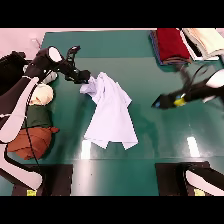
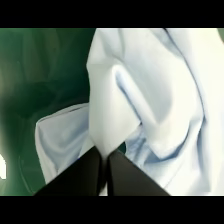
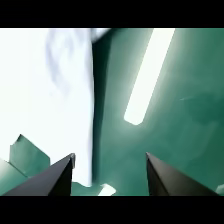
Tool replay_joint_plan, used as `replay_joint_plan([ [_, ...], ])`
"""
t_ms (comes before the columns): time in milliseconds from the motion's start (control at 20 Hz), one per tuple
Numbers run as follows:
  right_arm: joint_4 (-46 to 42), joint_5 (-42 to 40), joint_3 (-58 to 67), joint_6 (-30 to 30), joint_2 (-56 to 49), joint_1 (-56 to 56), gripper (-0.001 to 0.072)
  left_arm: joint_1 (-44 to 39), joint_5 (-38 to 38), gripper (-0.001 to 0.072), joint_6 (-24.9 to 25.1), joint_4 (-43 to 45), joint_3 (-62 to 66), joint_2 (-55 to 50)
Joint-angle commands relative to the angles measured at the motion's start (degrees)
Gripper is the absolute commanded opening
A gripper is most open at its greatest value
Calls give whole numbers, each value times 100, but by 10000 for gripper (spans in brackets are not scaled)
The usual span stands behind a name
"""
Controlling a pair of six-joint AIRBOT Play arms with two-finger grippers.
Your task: Fold the shirts.
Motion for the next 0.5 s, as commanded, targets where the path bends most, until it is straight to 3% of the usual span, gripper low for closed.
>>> replay_joint_plan([
  [0, 953, -968, -1563, 52, -289, 452, 437, 52, 15, 28, 20, 107, 4, 87],
  [250, 1016, -1582, -1434, 52, -1099, 1873, 437, 52, 57, 29, 20, 107, 7, 87],
  [300, 1005, -1657, -1298, 52, -1261, 2063, 410, 52, 28, 28, 20, 118, 7, 90],
  [450, 741, -1764, -855, 52, -1534, 2352, 35, 52, -66, 28, 15, 166, 13, 131],
])
